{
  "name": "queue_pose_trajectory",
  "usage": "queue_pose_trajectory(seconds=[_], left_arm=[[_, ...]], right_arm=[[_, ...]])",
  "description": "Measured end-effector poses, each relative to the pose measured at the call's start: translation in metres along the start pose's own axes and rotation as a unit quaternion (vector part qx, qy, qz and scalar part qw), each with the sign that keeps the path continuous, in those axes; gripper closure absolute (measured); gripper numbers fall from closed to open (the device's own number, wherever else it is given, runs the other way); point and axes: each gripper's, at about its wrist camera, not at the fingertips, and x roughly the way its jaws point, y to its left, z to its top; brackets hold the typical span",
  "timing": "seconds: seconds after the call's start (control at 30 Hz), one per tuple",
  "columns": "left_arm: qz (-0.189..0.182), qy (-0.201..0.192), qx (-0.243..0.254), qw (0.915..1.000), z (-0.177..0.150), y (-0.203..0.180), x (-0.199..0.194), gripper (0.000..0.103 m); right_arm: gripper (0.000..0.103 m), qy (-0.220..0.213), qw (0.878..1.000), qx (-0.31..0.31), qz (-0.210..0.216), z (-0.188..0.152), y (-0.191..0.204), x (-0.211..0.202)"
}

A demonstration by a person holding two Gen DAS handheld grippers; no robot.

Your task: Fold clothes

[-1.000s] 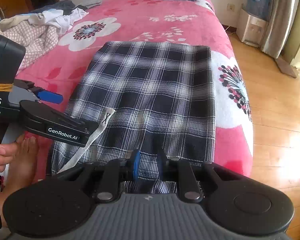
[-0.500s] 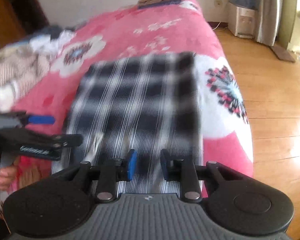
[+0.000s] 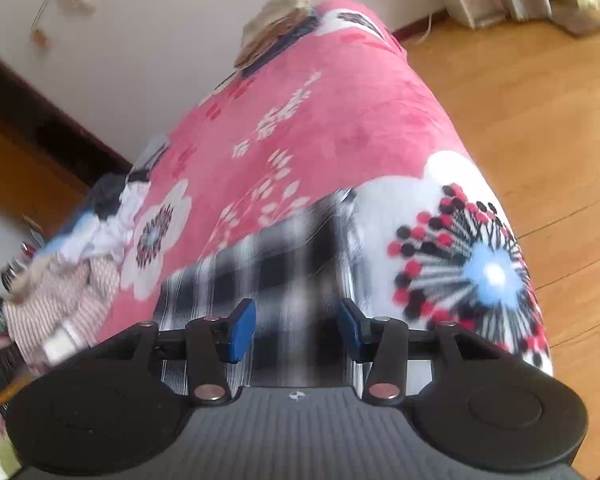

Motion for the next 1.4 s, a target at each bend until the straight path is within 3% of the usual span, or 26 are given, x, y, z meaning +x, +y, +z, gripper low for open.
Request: queue_pose_trajectory(seconds=[0.17, 0.43, 0.67, 1.13, 1.4], left_arm=[[-0.038, -0.016, -0.022, 0.9989, 0.004, 0.015, 0.004, 0.007], [-0.064, 0.022, -0.052, 0.9963, 0.006, 0.032, 0.03, 0.037], [-0.093, 0.034, -0.088, 0.9912, 0.003, 0.048, 0.032, 0.036], [-0.135, 0.008, -0.079, 0.9877, 0.016, 0.055, 0.057, 0.034], [-0.134, -0.011, -0.089, 0.9869, 0.02, 0.054, 0.066, 0.038]], right_arm=[[0.047, -0.004, 0.999, 0.032, 0.03, 0.016, -0.02, 0.015], [0.045, 0.0, 0.997, 0.056, 0.059, 0.022, -0.035, 0.028], [0.045, -0.011, 0.996, 0.07, 0.063, 0.023, -0.044, 0.019], [0.045, 0.012, 0.988, 0.102, 0.116, 0.043, -0.055, 0.055], [0.056, 0.04, 0.988, 0.076, 0.127, 0.049, -0.051, 0.068]])
